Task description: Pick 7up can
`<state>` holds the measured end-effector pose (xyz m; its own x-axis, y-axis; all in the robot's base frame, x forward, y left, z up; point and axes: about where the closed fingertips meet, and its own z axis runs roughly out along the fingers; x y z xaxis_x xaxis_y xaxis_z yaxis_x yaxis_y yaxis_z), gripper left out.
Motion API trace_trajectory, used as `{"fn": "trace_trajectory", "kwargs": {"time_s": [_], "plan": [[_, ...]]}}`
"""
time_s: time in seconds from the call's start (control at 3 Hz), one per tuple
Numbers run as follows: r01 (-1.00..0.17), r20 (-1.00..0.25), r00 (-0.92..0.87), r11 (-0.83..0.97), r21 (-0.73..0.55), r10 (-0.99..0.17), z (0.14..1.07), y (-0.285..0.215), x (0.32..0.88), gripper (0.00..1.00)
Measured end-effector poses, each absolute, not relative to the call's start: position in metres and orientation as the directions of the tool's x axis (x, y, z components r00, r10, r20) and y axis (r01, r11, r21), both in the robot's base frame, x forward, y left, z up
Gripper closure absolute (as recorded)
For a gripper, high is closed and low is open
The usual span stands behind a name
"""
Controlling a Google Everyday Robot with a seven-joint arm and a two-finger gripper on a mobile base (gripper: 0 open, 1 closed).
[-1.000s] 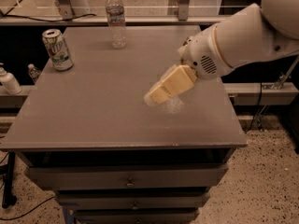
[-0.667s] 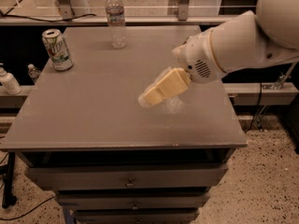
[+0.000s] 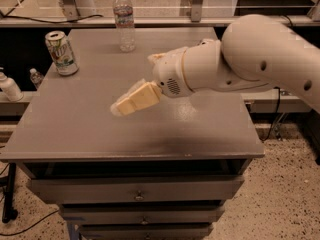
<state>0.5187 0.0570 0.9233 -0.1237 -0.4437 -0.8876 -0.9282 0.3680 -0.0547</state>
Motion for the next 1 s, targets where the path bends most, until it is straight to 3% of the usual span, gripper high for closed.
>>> {"fn": "trace_trajectory", "kwargs": {"time_s": [1.0], "plan": [[-0.95,-0.961,-0.023,0.305,-0.065,-0.274,0.886,0.184,0.592,0.0]]}}
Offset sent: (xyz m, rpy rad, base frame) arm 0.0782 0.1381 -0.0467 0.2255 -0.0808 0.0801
